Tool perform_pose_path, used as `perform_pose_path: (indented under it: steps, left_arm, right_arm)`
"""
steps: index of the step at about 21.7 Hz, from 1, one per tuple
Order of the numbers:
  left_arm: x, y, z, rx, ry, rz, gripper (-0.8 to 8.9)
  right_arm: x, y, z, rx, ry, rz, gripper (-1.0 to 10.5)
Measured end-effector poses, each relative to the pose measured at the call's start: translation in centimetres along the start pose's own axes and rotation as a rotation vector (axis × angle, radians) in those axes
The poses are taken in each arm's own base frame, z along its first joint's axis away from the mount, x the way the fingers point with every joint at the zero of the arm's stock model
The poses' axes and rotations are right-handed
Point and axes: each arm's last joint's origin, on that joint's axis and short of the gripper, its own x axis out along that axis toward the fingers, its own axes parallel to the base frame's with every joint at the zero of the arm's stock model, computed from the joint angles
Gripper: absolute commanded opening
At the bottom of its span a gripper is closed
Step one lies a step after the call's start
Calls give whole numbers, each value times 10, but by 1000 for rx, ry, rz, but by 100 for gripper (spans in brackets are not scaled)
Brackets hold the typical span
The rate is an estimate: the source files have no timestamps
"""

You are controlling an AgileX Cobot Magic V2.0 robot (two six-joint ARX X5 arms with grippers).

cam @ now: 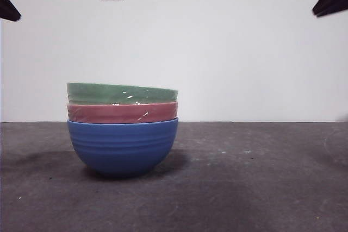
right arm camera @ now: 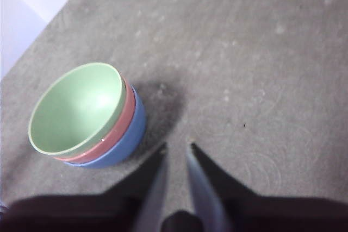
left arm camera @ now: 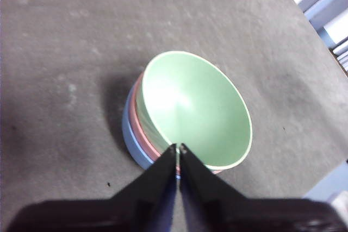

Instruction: Pick up the green bowl on the top,put the green bowl on the left,pick up the red bowl in the middle,put the red bowl on the right

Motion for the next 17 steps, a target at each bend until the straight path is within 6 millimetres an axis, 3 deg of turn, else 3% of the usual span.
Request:
perform_pose_path:
  steps: [2, 7, 11, 17]
  left_arm:
    - [5, 0, 1, 4, 15, -10, 322]
    - [25, -4, 3, 7, 81, 30, 319]
    - [44, -21, 24, 64, 125, 123, 313]
    - [91, -40, 48, 201, 252, 283, 311]
  right_arm:
    - [5, -2, 0, 7, 20, -3, 262]
    - [10, -5, -1, 16, 44, -7, 257]
    - [11, -4, -1, 13, 46, -3, 255]
    - [11, -4, -1, 14, 47, -3, 252]
